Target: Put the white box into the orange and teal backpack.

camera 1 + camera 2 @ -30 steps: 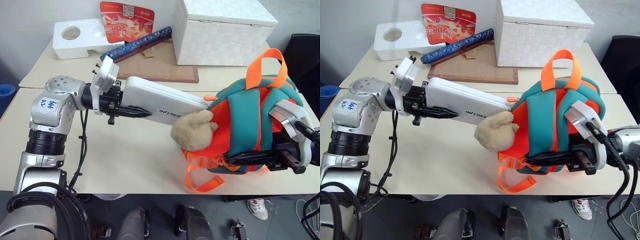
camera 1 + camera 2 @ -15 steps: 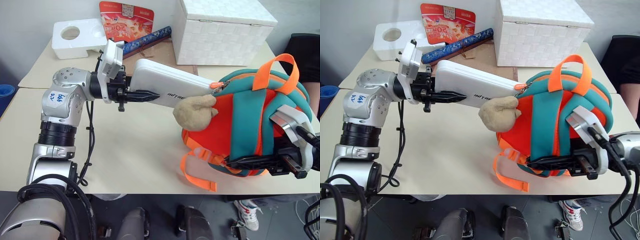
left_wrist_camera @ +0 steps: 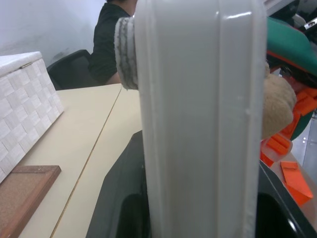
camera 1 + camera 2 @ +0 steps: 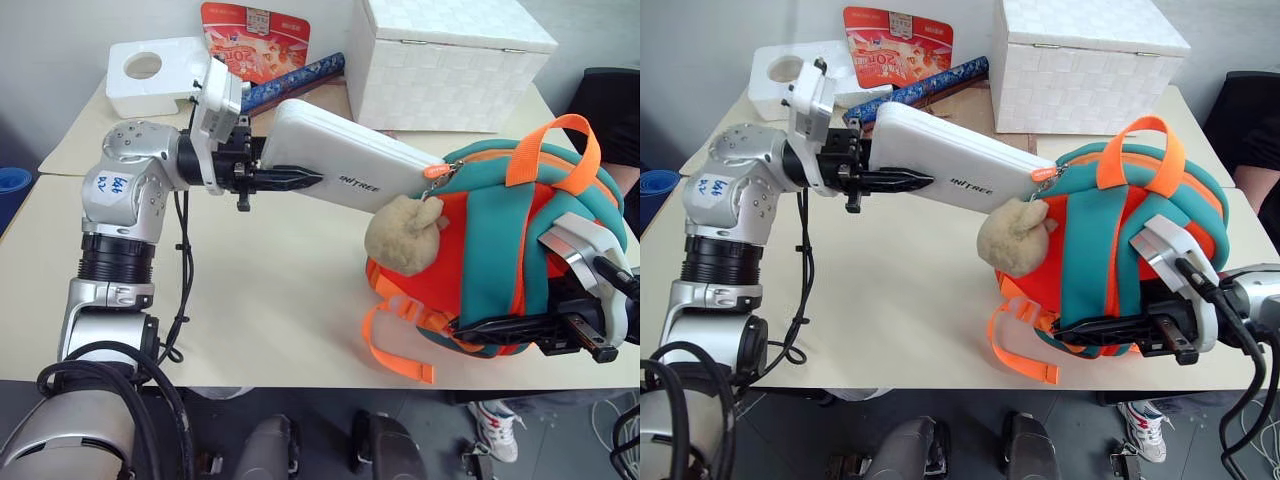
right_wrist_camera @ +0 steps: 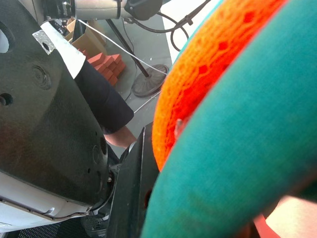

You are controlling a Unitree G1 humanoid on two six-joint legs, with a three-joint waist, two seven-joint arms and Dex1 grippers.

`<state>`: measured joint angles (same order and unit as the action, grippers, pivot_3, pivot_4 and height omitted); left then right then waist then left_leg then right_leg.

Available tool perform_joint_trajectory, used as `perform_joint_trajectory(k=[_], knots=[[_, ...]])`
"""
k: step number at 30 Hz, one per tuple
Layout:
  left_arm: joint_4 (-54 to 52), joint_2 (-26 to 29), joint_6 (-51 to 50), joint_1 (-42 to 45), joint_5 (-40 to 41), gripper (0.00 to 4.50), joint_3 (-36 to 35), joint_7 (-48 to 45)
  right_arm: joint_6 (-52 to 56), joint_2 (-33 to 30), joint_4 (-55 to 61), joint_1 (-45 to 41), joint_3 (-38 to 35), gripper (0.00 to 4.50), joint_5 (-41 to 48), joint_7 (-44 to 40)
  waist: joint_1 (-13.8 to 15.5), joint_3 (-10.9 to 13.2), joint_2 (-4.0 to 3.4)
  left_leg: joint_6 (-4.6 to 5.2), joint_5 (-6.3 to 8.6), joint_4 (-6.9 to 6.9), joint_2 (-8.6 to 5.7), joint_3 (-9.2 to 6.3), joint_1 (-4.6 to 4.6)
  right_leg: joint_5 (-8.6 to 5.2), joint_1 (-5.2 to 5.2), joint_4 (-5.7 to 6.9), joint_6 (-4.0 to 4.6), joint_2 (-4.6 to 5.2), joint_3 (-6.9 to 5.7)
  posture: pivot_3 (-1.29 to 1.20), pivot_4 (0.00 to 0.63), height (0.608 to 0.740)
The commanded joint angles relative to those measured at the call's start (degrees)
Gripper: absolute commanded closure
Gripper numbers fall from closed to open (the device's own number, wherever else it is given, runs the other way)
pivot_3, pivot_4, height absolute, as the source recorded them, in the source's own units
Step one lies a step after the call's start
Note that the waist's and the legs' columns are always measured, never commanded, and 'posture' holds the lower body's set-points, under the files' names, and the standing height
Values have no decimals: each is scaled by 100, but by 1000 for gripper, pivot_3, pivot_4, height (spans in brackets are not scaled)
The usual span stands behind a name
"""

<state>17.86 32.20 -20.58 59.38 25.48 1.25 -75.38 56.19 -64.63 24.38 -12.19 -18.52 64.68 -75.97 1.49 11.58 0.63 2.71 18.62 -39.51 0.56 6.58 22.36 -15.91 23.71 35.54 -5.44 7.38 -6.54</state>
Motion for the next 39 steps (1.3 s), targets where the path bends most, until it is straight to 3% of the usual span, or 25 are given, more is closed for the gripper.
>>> perform_joint_trajectory(k=[1, 14, 26, 34, 38, 39], knots=[[-400, -96, 168, -173, -48, 3094, 165, -121, -55, -100, 108, -60, -99, 4498, 74, -131, 2, 0, 0, 0, 0, 0, 0, 0, 0, 0, -1, 0, 0, 0, 1, 0, 150, 740], [-793, 344, -953, -268, 519, 3094, 100, -769, -295, -369, -397, -79, -83, 4498, -521, -646, -14, 0, 0, 2, 2, -8, 2, -6, 4, 0, -1, 2, 0, -1, 4, 0, 150, 740], [-384, -852, 672, -382, -676, 3094, 590, 484, -279, -237, -225, -100, 37, 4498, -529, -621, -2, 0, 0, 6, 6, -20, 1, -13, 5, 1, -9, 0, -3, 5, 5, 0, 150, 740], [-436, -1848, 290, -589, -780, 3094, 1132, 928, -286, -65, -197, -216, 152, 4498, -487, -480, 0, 0, 0, 6, 7, -22, 1, -13, 4, 2, -11, 0, -3, 5, 4, 0, 150, 740], [72, -2288, 363, -426, -1107, 3094, 1438, 1152, -289, 82, -154, -293, 240, 4498, -493, -310, 7, 0, 0, 6, 7, -29, 0, -16, 6, 2, -11, -3, -3, 7, 2, 0, 150, 740], [133, -2293, 359, -389, -1121, 2761, 1398, 1167, -288, 114, -135, -291, 247, 4500, -498, -267, 7, 0, 0, 6, 7, -32, 0, -16, 6, 2, -11, -8, -3, 7, 3, 0, 150, 740]])
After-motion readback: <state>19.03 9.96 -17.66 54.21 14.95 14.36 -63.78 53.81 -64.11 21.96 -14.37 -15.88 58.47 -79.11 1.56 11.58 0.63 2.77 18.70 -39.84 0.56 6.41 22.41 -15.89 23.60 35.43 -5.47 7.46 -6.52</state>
